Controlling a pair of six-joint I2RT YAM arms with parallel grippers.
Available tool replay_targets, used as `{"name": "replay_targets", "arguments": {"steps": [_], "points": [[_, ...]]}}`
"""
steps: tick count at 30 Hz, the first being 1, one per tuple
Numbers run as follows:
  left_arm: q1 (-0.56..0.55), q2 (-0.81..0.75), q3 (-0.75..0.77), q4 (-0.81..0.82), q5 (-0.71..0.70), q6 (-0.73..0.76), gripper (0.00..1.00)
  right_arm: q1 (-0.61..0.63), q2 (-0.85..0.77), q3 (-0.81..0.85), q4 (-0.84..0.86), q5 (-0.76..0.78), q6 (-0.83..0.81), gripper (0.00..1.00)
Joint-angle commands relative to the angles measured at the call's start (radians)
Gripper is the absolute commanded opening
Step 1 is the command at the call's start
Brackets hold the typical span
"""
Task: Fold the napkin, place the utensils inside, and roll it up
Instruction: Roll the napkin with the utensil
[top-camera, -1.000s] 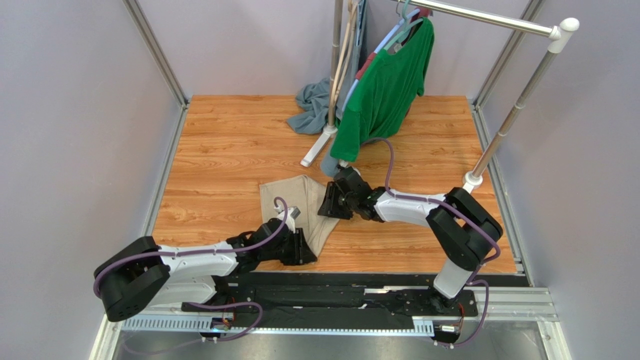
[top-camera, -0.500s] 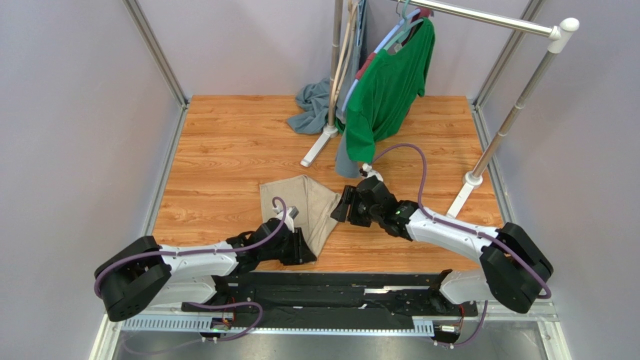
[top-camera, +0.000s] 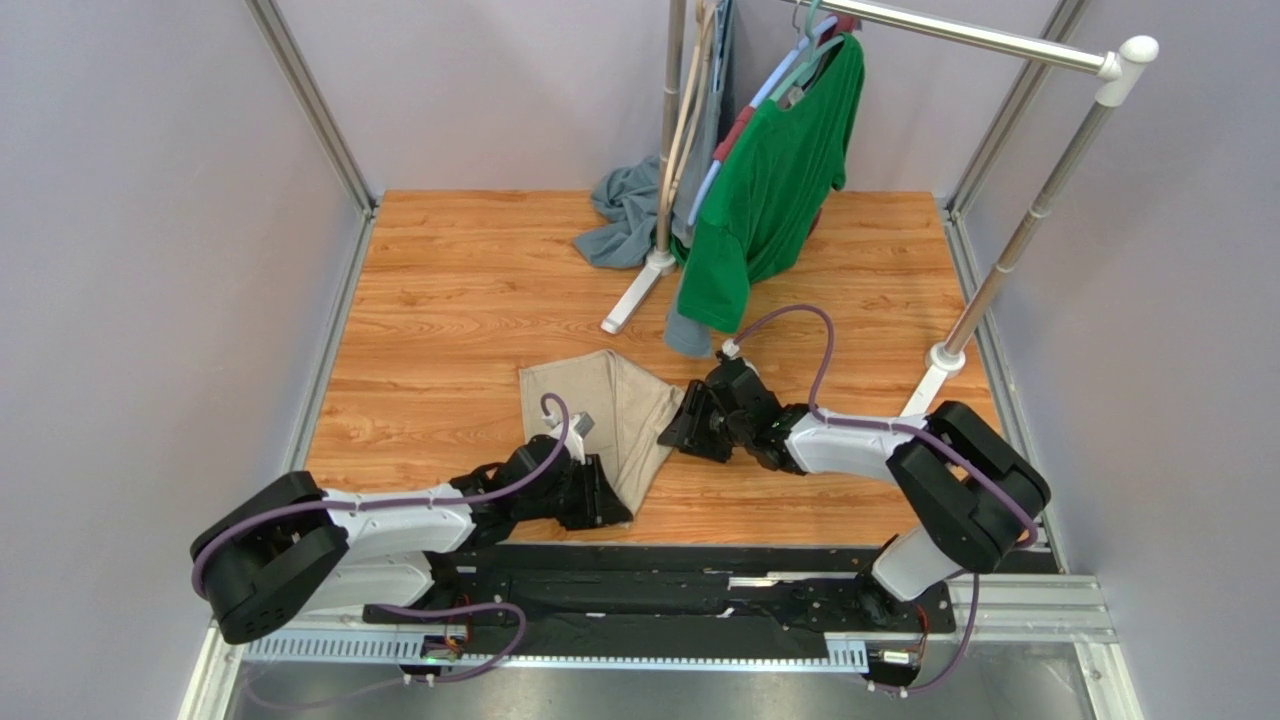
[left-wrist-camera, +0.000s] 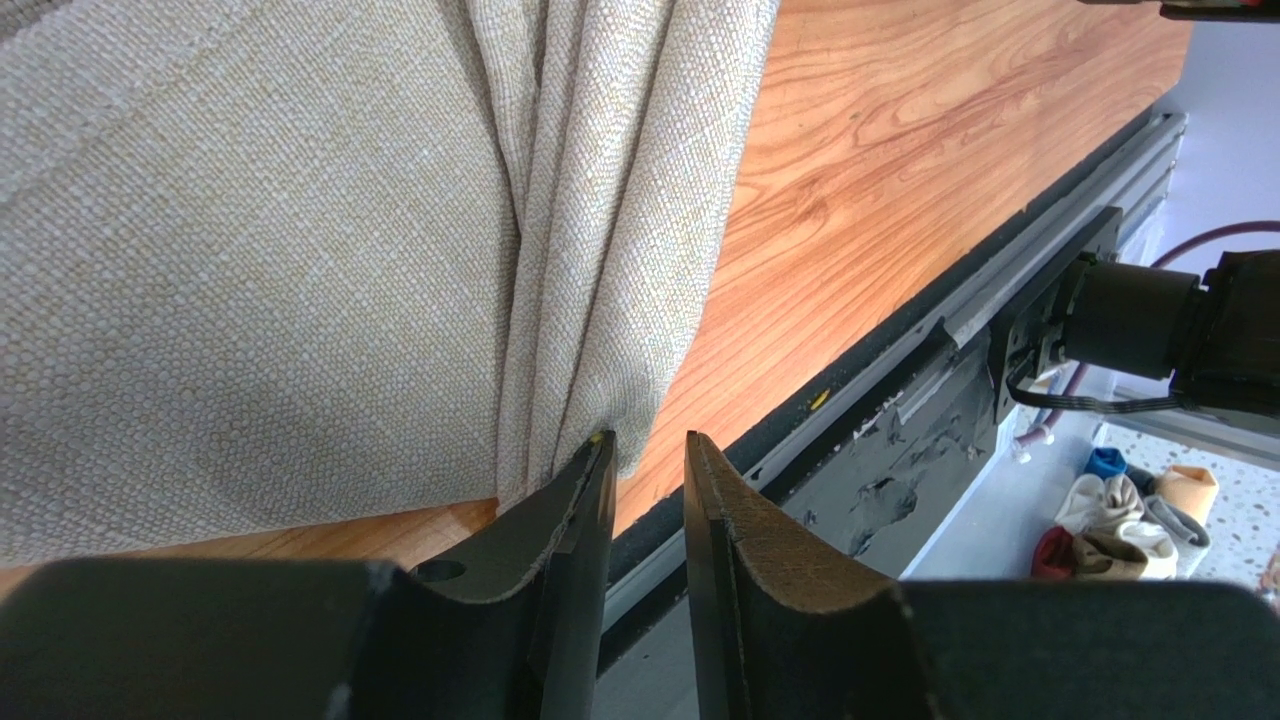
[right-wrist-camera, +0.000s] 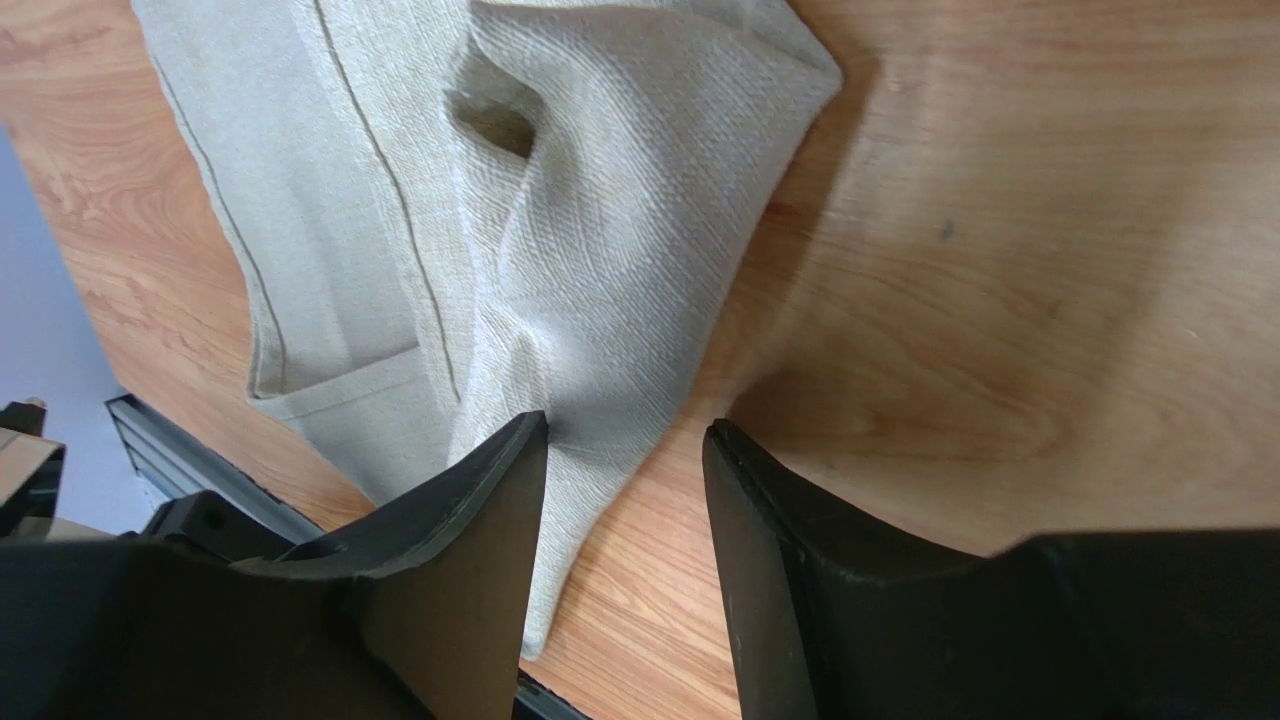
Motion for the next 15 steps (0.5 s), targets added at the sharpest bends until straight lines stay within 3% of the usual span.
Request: {"name": "replay_targets", "arguments": {"steps": [1,9,15], "points": [[0.008,0.033,-0.044,-0.109,-0.038,0.026,0.34,0.0,0.052,0.007,0.073,-0.003,0.032,0.49],[0.013,0.088,-0.031,-0.066,-0.008,0.045,0.34,0.0,0.129,0.048,0.05,0.001,0.045,0.47],[0.013,0.116,-0.001,-0.061,0.015,0.075,0.36,0.0,0.16,0.05,0.039,0.015,0.076,0.27]]}}
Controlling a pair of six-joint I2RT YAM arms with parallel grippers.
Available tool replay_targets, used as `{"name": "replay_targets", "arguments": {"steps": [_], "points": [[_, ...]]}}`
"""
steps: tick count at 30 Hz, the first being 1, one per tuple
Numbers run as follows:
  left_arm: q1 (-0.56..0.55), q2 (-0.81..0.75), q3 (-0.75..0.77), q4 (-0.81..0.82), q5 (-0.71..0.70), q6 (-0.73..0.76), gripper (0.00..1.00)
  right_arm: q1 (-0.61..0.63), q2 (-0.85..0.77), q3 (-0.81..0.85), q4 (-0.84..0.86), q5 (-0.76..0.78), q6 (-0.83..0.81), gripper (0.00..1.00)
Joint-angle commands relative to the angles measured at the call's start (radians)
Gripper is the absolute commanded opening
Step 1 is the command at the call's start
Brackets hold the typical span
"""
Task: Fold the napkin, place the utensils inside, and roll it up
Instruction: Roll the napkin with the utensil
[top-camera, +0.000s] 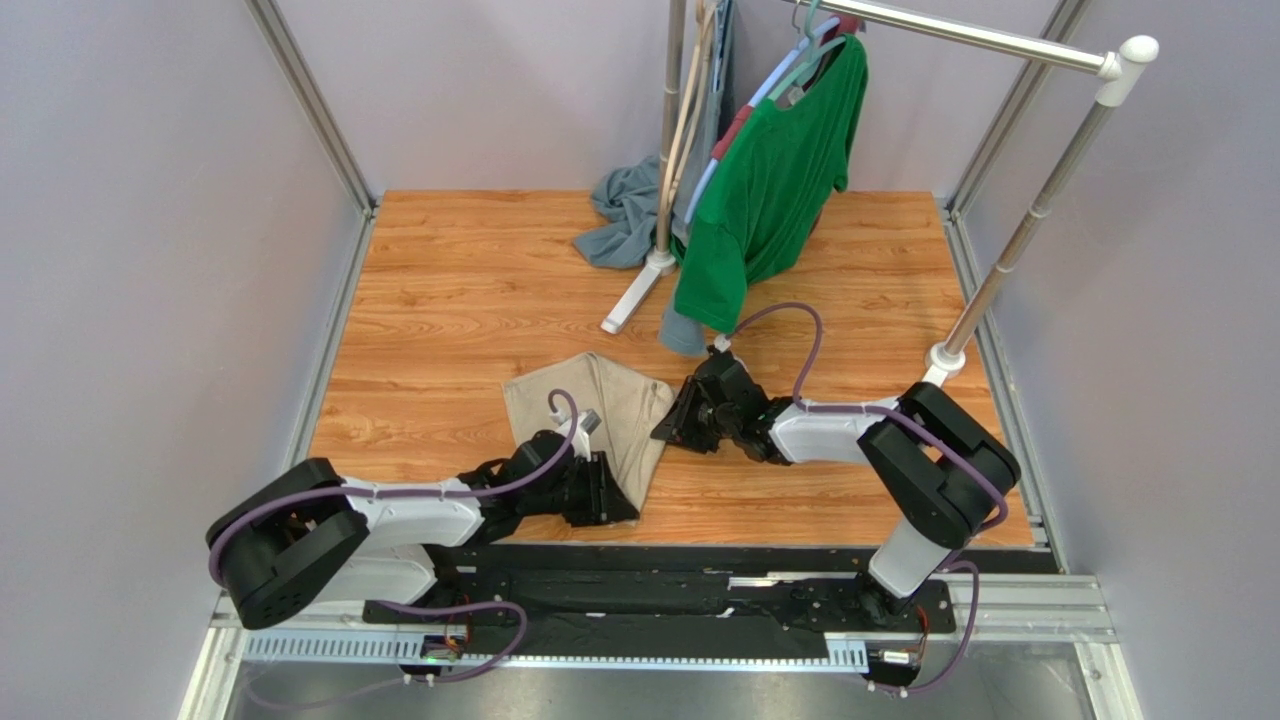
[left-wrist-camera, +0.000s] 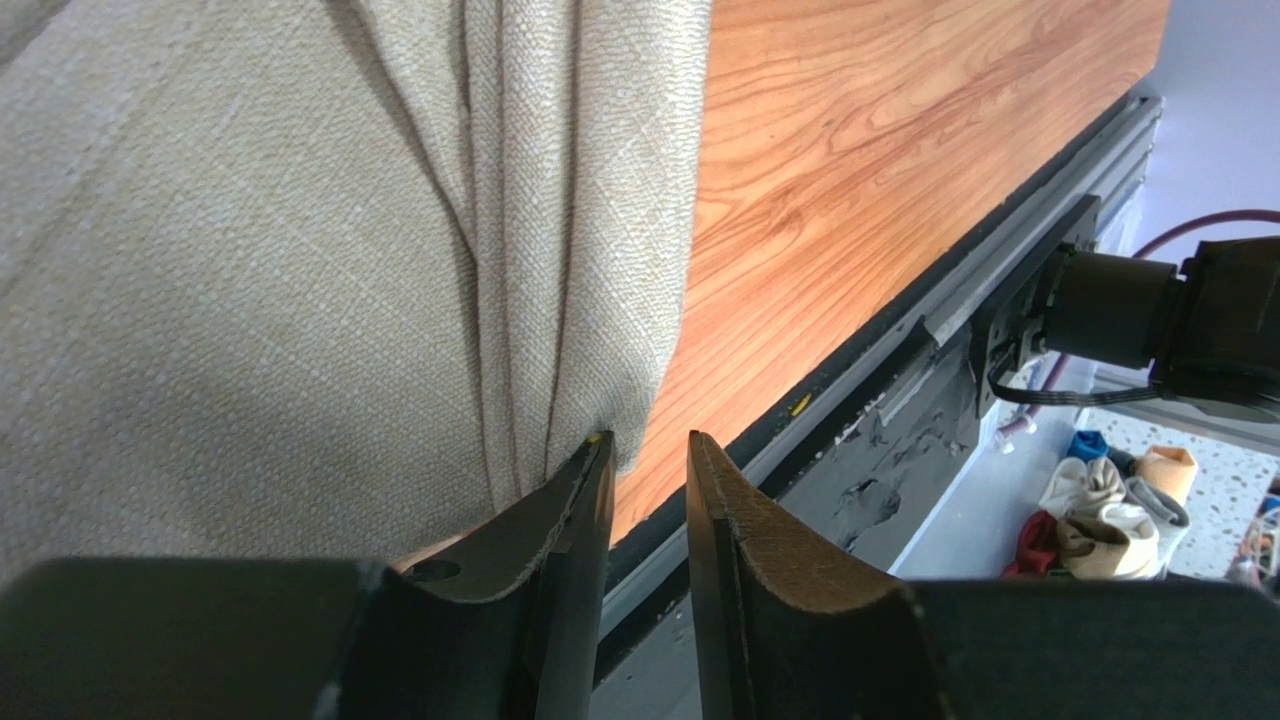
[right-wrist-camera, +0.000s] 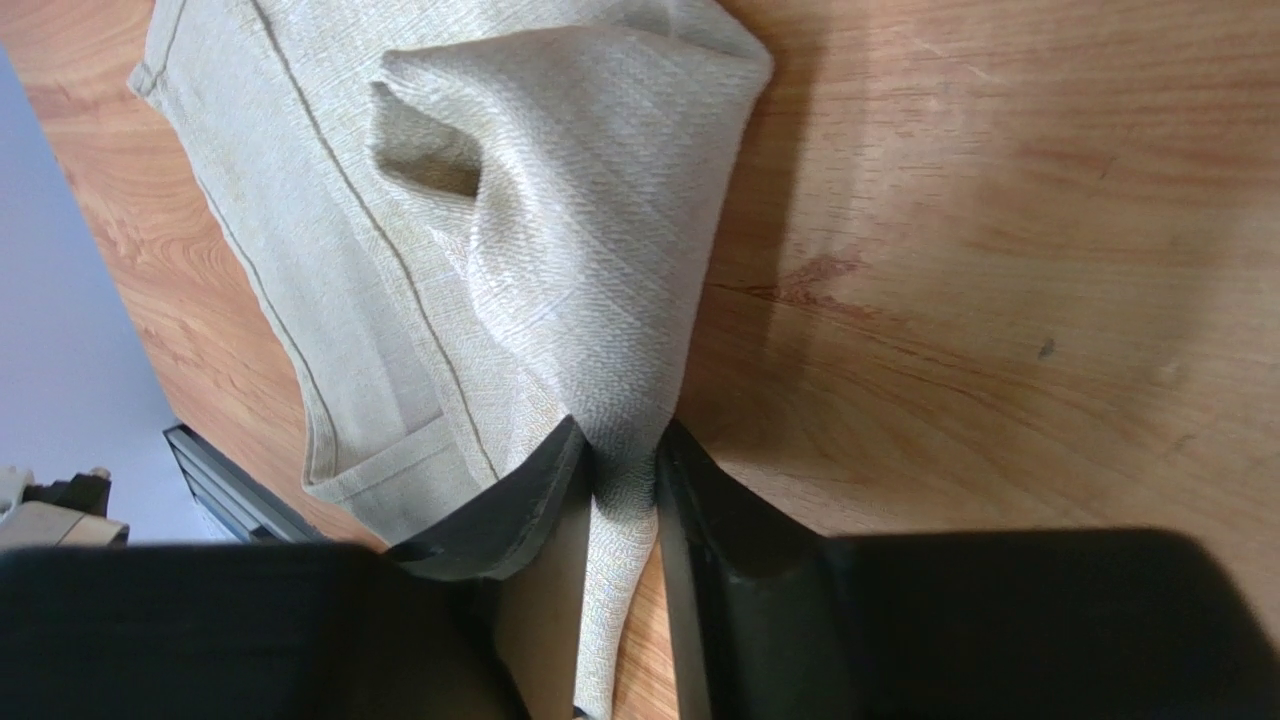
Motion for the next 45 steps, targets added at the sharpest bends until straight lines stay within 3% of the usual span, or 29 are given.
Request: {"name": "replay_targets", "arguments": {"steps": [1,4,8,12,17,26,33,40,45], "points": [[0.004,0.043,-0.003,-0.158,-0.027,0.09,0.39,0.001,0.037,-0.006,-0.068,0.051,0.012,0.25],[0.004,0.012,0.053,-0.252,-0.034,0.153,0.51,0.001,0.02,0.002,-0.099,0.072,0.006,0.17],[-0.014,-0.092,0.181,-0.443,-0.15,0.244,0.61,0.001,0.0,0.026,-0.137,0.1,-0.007,0.14],[-0.05,-0.114,0.284,-0.538,-0.268,0.339,0.61,0.0,-0.006,0.054,-0.178,0.106,-0.009,0.11],[-0.132,-0.01,0.343,-0.492,-0.391,0.407,0.61,0.001,-0.005,0.079,-0.225,0.143,-0.004,0.09],[-0.327,0.153,0.574,-0.644,-0.742,0.382,0.59,0.001,-0.009,0.083,-0.252,0.169,-0.003,0.08],[-0.343,0.227,0.605,-0.554,-0.705,0.367,0.6,0.001,-0.003,0.083,-0.244,0.16,0.0,0.07],[-0.343,0.258,0.542,-0.414,-0.672,0.381,0.62,0.001,-0.006,0.076,-0.243,0.165,0.0,0.07],[-0.343,0.256,0.554,-0.412,-0.702,0.374,0.62,0.003,-0.006,0.071,-0.244,0.16,-0.003,0.06]]}}
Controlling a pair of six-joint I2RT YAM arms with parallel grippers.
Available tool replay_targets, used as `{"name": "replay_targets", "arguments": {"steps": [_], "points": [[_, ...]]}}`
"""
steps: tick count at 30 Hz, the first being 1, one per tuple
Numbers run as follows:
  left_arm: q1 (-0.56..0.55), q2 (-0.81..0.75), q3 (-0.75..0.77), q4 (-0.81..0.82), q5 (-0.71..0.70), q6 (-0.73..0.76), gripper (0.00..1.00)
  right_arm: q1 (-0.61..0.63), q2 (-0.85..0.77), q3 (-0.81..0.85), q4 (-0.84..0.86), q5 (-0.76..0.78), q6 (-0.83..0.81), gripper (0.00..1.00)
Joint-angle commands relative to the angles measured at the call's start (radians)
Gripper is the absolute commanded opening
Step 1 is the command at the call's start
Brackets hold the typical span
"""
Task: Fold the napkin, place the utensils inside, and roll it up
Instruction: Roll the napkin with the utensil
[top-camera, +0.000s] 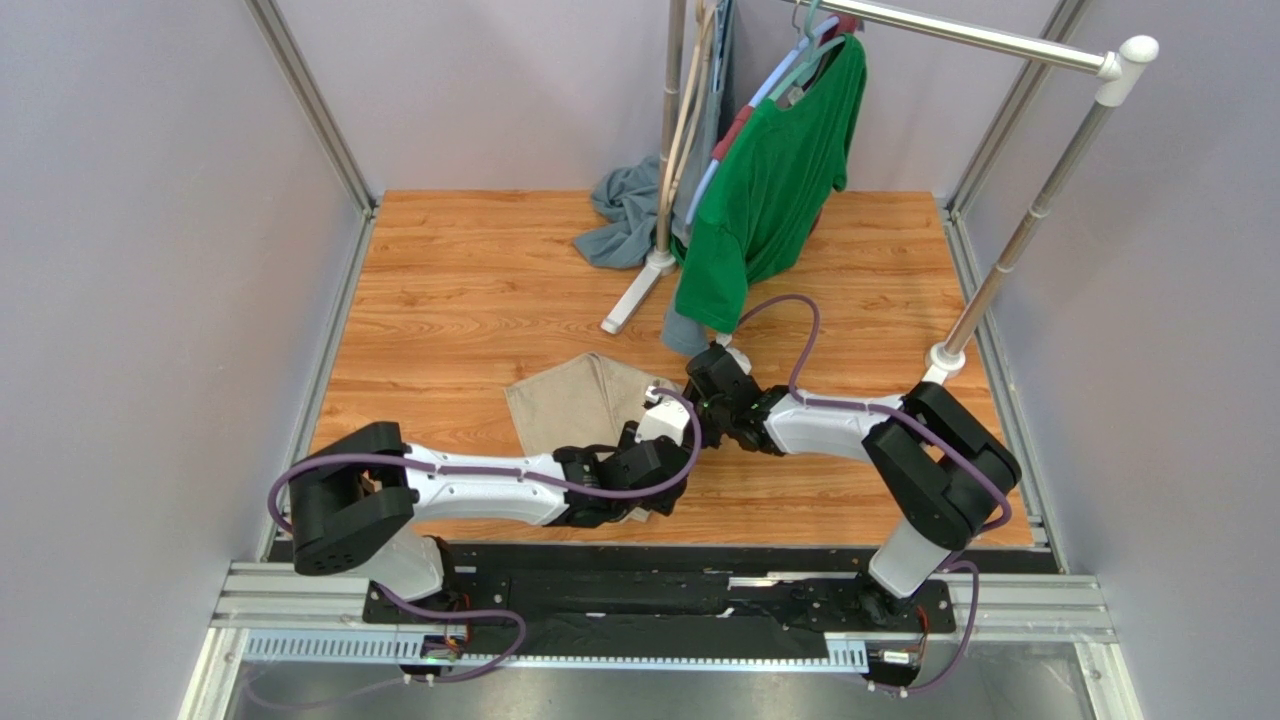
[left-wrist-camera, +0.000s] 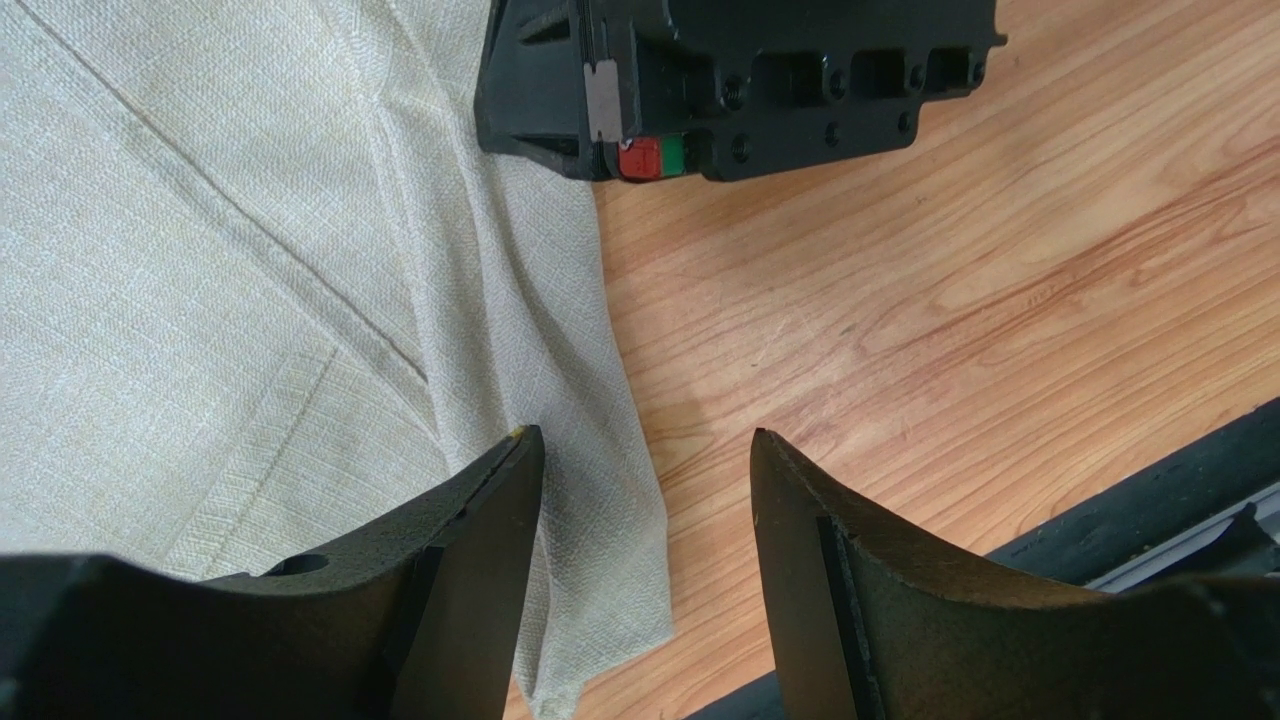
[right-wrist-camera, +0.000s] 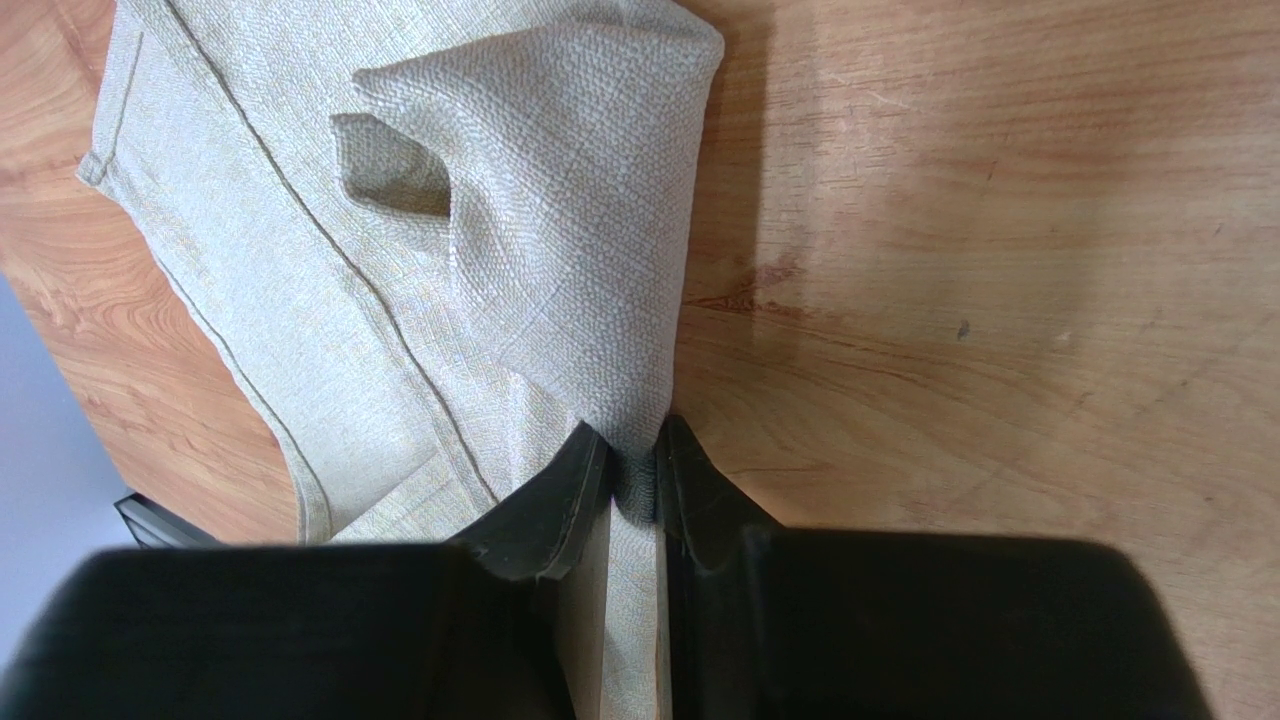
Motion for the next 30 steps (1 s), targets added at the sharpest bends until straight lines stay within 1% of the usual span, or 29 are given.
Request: {"name": "replay_targets", "arguments": {"steps": [1,3,6,9,13,18,21,25,30], "points": [[-0.004,-0.008,0.02,0.062,-0.029,0.004,0.62,0.001,-0.004,-0.01,-0.07,0.065,-0.025,0.06],[-0.004,0.009,0.029,0.042,-0.04,0.006,0.62,0.001,-0.004,-0.01,-0.07,0.065,-0.024,0.06],[0.002,0.041,0.052,-0.018,-0.094,-0.026,0.61,0.001,-0.013,-0.01,-0.07,0.065,-0.024,0.08],[0.029,0.048,0.052,-0.026,-0.082,-0.046,0.58,0.001,-0.025,-0.016,-0.073,0.068,-0.027,0.11],[0.031,0.057,0.074,-0.012,-0.097,-0.02,0.54,0.001,-0.028,-0.014,-0.073,0.069,-0.028,0.14],[0.031,0.107,0.115,-0.032,-0.115,0.003,0.54,-0.001,-0.025,-0.013,-0.072,0.063,-0.03,0.15],[0.031,0.109,0.095,0.005,-0.083,0.007,0.54,-0.001,-0.028,-0.016,-0.075,0.066,-0.032,0.15],[0.037,0.114,0.092,-0.012,-0.088,-0.008,0.54,0.001,-0.031,-0.016,-0.076,0.068,-0.03,0.15],[0.055,0.152,0.095,0.008,-0.037,0.0,0.54,0.001,-0.028,-0.014,-0.072,0.063,-0.03,0.15]]}}
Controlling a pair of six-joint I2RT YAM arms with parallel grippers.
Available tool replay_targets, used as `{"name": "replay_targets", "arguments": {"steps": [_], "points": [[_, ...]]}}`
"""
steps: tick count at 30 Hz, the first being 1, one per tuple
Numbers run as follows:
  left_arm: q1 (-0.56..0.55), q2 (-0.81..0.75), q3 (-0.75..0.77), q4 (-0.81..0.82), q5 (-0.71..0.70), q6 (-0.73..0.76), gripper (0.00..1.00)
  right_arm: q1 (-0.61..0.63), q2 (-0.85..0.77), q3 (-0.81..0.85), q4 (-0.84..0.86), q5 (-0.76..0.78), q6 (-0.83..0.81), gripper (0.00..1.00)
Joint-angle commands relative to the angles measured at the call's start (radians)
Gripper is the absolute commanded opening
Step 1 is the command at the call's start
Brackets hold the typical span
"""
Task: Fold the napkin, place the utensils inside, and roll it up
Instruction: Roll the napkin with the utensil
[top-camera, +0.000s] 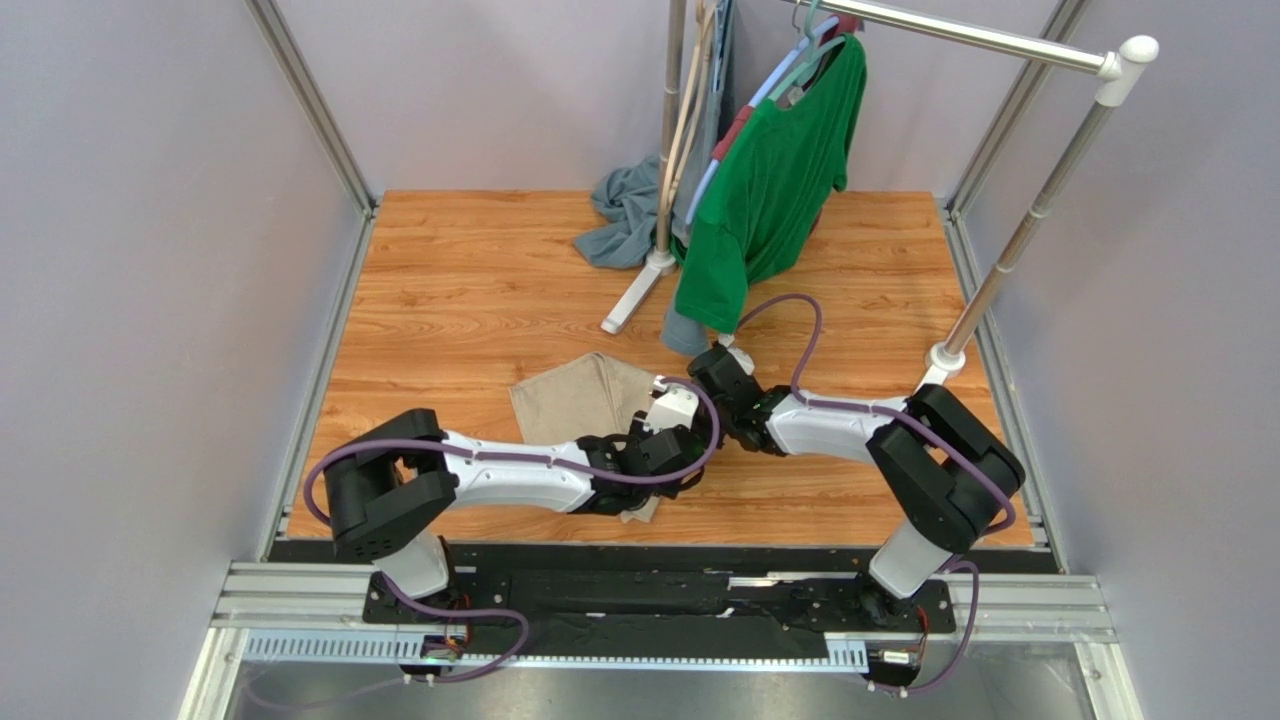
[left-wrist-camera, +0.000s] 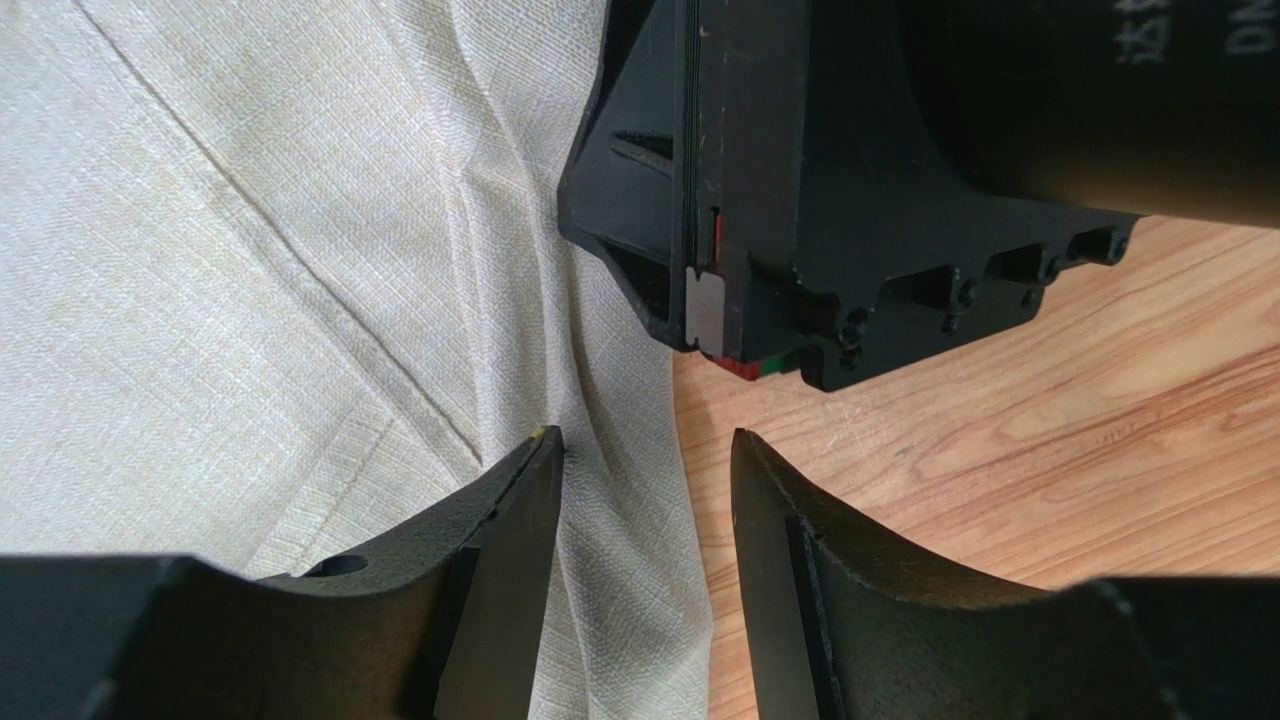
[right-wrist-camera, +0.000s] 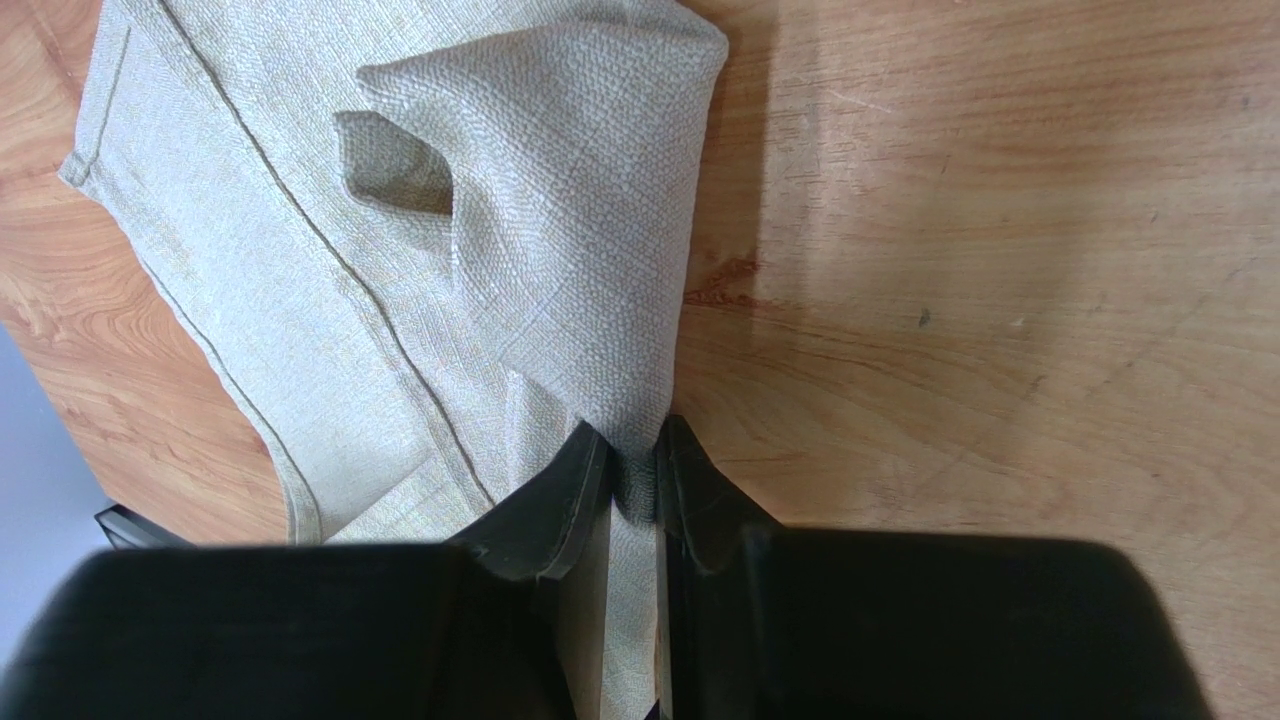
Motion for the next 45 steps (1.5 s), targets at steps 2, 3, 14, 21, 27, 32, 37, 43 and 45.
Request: {"name": "replay_targets", "arguments": {"steps": [2,3,14,21,27,32,37,43,45], "points": [[0.034,0.044,0.015,0.005,0.069,0.001,0.54,0.001,-0.018,-0.009,-0.051,0.044,-0.024,0.16],[0.044,0.052,0.015,-0.004,0.084,-0.011,0.53,-0.001,-0.021,-0.009,-0.054,0.046,-0.027,0.16],[0.09,0.087,-0.004,-0.064,0.176,-0.097,0.45,0.001,-0.037,-0.007,-0.058,0.044,-0.026,0.18],[0.156,0.079,-0.074,-0.04,0.287,-0.121,0.33,-0.005,-0.066,-0.009,-0.063,0.044,-0.024,0.23],[0.2,0.07,-0.123,0.042,0.383,-0.097,0.24,-0.028,-0.1,-0.007,-0.068,0.026,-0.041,0.43],[0.223,0.044,-0.166,0.121,0.446,-0.065,0.23,-0.068,-0.19,0.013,-0.08,-0.04,-0.099,0.54],[0.297,-0.009,-0.264,0.284,0.56,-0.072,0.22,-0.091,-0.239,0.051,-0.126,-0.042,-0.138,0.55],[0.358,-0.053,-0.372,0.436,0.686,-0.101,0.23,-0.111,-0.209,0.04,-0.083,-0.084,-0.179,0.55],[0.37,-0.057,-0.392,0.457,0.728,-0.112,0.23,-0.111,-0.196,0.054,-0.08,-0.106,-0.207,0.55]]}}
